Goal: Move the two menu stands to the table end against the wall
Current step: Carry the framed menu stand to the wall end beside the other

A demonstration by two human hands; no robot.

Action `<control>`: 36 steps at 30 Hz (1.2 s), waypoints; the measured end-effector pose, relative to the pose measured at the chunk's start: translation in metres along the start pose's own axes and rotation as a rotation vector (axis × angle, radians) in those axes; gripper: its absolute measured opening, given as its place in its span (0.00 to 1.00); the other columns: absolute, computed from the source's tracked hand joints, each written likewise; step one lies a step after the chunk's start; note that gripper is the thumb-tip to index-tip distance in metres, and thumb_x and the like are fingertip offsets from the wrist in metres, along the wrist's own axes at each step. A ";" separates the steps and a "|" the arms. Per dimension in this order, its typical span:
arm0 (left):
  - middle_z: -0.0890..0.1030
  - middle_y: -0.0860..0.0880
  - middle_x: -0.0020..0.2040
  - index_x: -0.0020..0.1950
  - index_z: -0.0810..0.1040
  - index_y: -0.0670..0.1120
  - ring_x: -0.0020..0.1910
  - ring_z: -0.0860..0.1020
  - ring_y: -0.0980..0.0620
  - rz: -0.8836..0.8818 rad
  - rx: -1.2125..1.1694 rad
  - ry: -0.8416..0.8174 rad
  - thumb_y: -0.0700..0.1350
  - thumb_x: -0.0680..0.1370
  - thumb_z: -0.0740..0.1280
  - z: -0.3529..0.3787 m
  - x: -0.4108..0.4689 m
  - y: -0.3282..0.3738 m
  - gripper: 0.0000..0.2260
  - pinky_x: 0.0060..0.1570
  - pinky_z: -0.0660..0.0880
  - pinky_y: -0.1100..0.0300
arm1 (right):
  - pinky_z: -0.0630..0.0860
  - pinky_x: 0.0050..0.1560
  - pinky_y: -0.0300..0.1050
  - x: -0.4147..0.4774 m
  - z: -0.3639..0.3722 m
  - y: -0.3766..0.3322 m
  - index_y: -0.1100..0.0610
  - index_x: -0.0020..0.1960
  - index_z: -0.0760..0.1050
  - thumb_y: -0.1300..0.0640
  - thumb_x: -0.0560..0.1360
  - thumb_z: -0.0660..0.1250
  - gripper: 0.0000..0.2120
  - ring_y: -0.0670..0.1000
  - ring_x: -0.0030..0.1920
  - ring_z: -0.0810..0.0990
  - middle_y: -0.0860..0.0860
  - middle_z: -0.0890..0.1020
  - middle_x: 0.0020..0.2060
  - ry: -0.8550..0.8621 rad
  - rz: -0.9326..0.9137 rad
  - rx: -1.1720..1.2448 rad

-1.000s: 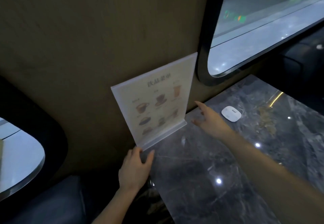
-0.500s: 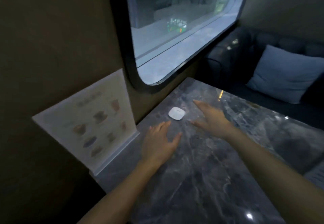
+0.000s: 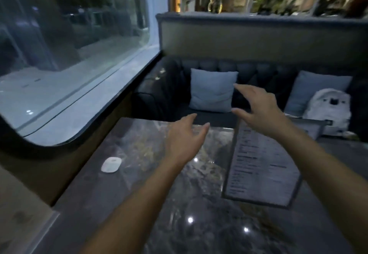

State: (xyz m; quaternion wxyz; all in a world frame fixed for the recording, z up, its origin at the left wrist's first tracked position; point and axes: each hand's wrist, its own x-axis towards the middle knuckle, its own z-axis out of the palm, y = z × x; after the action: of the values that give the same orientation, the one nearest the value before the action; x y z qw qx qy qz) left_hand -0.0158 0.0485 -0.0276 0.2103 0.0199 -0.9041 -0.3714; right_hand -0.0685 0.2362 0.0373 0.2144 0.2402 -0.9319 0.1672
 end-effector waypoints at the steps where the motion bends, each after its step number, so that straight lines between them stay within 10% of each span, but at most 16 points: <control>1: 0.76 0.45 0.65 0.67 0.70 0.45 0.63 0.72 0.46 0.019 -0.015 -0.014 0.58 0.75 0.62 0.009 0.004 0.010 0.25 0.62 0.67 0.53 | 0.59 0.64 0.55 -0.006 -0.008 0.014 0.54 0.70 0.60 0.51 0.73 0.66 0.29 0.58 0.67 0.65 0.56 0.68 0.69 0.008 0.032 -0.017; 19: 0.76 0.45 0.60 0.67 0.67 0.47 0.56 0.75 0.49 -0.216 -0.376 -0.209 0.60 0.75 0.62 0.123 0.017 0.029 0.26 0.57 0.75 0.47 | 0.63 0.66 0.59 -0.109 -0.007 0.175 0.60 0.70 0.56 0.51 0.75 0.63 0.30 0.61 0.68 0.64 0.61 0.66 0.69 0.003 0.498 0.080; 25: 0.79 0.52 0.39 0.46 0.75 0.49 0.36 0.78 0.61 -0.135 -0.496 -0.187 0.52 0.79 0.58 0.141 0.001 0.020 0.10 0.35 0.76 0.63 | 0.71 0.46 0.44 -0.127 0.027 0.184 0.51 0.61 0.65 0.51 0.75 0.62 0.15 0.47 0.48 0.75 0.47 0.75 0.50 0.133 0.477 0.420; 36: 0.79 0.43 0.46 0.46 0.72 0.62 0.46 0.81 0.48 -0.217 -0.566 -0.262 0.51 0.78 0.59 0.158 -0.033 -0.010 0.05 0.42 0.81 0.49 | 0.74 0.33 0.47 -0.158 0.075 0.201 0.52 0.44 0.66 0.49 0.77 0.57 0.07 0.48 0.36 0.77 0.45 0.76 0.36 0.098 0.574 0.454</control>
State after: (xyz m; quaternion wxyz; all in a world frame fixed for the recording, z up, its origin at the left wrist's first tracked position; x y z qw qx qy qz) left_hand -0.0496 0.1525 -0.1472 0.0485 0.0088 -0.7769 -0.6277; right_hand -0.0718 0.4313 -0.1449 0.1443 0.0023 -0.8892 0.4342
